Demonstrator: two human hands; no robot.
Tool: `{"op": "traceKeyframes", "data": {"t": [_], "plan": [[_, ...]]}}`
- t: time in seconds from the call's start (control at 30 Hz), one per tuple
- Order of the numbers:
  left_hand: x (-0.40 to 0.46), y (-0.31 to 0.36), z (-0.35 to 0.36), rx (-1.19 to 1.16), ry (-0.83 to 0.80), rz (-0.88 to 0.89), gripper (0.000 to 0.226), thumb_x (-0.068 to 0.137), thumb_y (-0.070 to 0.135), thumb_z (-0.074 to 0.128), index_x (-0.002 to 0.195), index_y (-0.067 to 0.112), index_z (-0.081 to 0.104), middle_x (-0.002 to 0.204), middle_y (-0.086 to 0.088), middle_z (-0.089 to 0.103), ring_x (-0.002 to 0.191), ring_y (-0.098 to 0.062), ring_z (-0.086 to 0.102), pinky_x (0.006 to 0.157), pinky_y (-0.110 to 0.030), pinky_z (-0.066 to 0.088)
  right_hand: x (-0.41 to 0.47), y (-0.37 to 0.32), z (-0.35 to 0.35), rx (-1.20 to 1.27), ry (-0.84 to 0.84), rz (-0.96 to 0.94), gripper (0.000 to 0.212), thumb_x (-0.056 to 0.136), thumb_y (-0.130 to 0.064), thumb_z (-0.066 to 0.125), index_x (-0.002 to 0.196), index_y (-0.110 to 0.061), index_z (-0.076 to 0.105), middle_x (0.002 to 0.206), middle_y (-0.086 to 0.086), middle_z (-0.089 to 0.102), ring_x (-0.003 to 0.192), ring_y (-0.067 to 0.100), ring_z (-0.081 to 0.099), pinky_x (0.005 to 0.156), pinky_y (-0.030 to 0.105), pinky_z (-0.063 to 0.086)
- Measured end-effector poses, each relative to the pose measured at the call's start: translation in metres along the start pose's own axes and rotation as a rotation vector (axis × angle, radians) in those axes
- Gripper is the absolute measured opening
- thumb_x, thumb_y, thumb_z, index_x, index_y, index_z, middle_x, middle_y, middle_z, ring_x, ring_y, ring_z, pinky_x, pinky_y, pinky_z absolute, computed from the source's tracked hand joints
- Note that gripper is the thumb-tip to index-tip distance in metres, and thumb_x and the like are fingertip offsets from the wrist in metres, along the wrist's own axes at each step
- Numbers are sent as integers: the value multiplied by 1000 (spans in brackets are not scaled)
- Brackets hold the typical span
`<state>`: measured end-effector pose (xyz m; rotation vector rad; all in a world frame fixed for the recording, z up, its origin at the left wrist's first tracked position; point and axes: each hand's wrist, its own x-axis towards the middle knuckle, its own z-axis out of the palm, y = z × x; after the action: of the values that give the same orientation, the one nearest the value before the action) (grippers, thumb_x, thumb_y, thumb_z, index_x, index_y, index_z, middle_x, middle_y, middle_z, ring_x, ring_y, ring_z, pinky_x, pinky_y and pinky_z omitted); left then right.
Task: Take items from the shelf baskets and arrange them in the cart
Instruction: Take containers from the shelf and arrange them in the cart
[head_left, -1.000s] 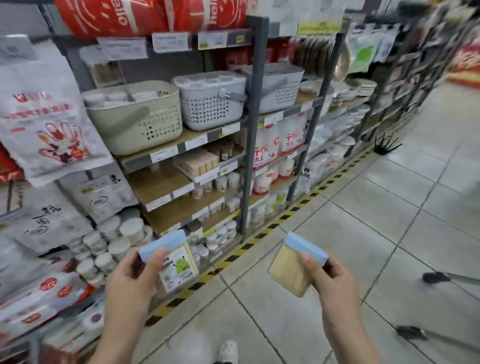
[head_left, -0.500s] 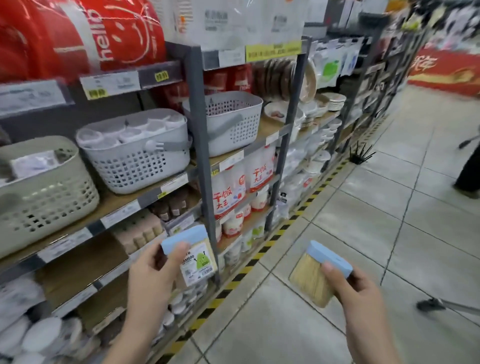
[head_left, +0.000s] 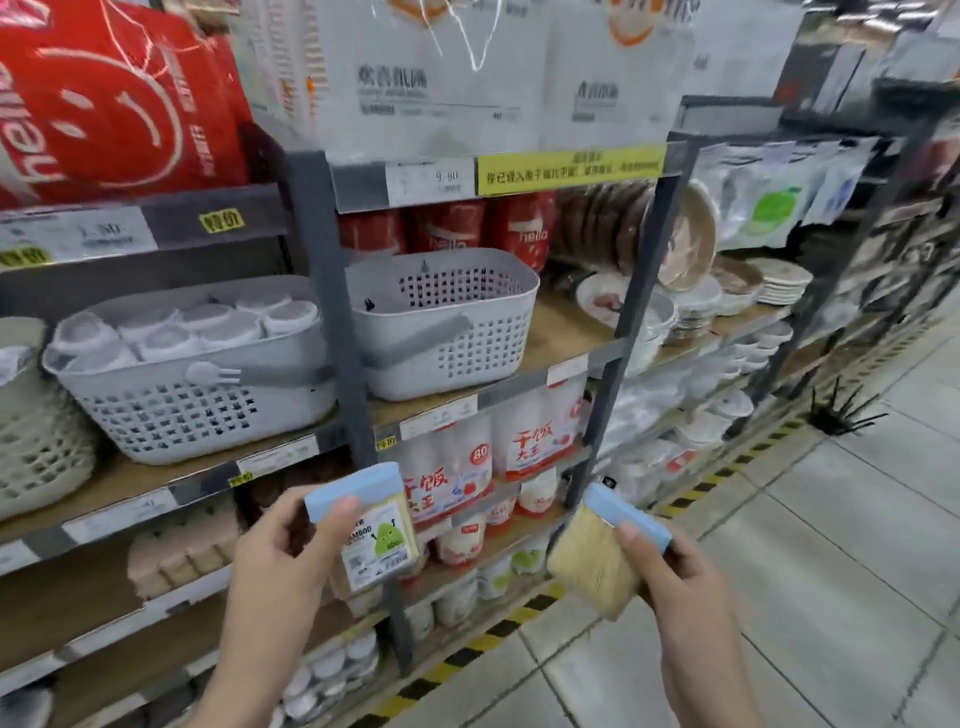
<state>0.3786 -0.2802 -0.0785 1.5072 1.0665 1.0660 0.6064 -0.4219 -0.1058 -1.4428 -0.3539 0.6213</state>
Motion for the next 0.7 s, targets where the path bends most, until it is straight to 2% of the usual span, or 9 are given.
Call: {"op": "traceKeyframes", "data": {"t": [0.07, 0.13, 0.2, 0.27, 0.4, 0.5, 0.6, 0.7], "plan": [[8, 4, 18, 8, 68, 17, 20, 75, 56, 59, 85, 41, 68, 84, 6, 71, 74, -13, 64, 68, -36, 48, 32, -17, 0, -19, -95, -25, 49, 52, -54, 73, 90, -24, 75, 90, -5, 75, 82, 11, 71, 68, 30, 53], [15, 8, 33, 51, 76, 28, 20, 76, 56, 59, 86, 41, 68, 82, 0, 70, 73, -20, 62, 64, -36, 46, 59, -30, 5, -34, -176, -51, 47, 52, -55, 72, 88, -25, 76, 90, -1, 75, 82, 15, 71, 67, 31, 53], [23, 15, 48, 81, 57, 21, 21, 75, 57, 60, 87, 42, 68, 81, -5, 69, 76, -28, 62, 64, -43, 49, 82, -44, 16, -46, -257, -78, 47, 53, -58, 72, 89, -28, 76, 90, 0, 75, 86, 18, 70, 72, 36, 55], [38, 25, 61, 81, 62, 35, 24, 71, 58, 60, 87, 42, 69, 81, -3, 70, 75, -25, 65, 66, -48, 52, 107, -58, 28, -56, -317, -117, 44, 56, -58, 72, 90, -31, 75, 89, 2, 74, 89, 23, 69, 77, 44, 55], [89, 38, 82, 35, 79, 93, 25, 72, 56, 59, 87, 38, 69, 82, 4, 73, 75, -11, 69, 59, -23, 53, 160, -75, 57, -56, -328, -201, 27, 69, -52, 70, 87, -34, 74, 86, -1, 74, 85, 23, 69, 73, 44, 54], [133, 43, 100, 9, 89, 128, 25, 73, 53, 60, 87, 34, 70, 83, 4, 73, 75, -10, 69, 56, -19, 51, 200, -88, 79, -27, -322, -246, 12, 82, -37, 69, 90, -29, 75, 88, -3, 74, 85, 19, 70, 72, 37, 55], [175, 48, 118, -15, 133, 142, 26, 74, 49, 61, 86, 28, 70, 82, 6, 73, 74, -8, 69, 57, -16, 52, 239, -105, 96, -15, -317, -289, 11, 85, -30, 69, 91, -22, 74, 92, 2, 74, 92, 27, 69, 81, 49, 56], [221, 58, 130, -27, 205, 150, 26, 75, 49, 60, 84, 27, 68, 78, 11, 73, 72, -5, 69, 56, -15, 51, 277, -121, 114, -35, -306, -340, 5, 86, -28, 69, 87, -26, 73, 90, 2, 73, 91, 32, 67, 83, 56, 54]]}}
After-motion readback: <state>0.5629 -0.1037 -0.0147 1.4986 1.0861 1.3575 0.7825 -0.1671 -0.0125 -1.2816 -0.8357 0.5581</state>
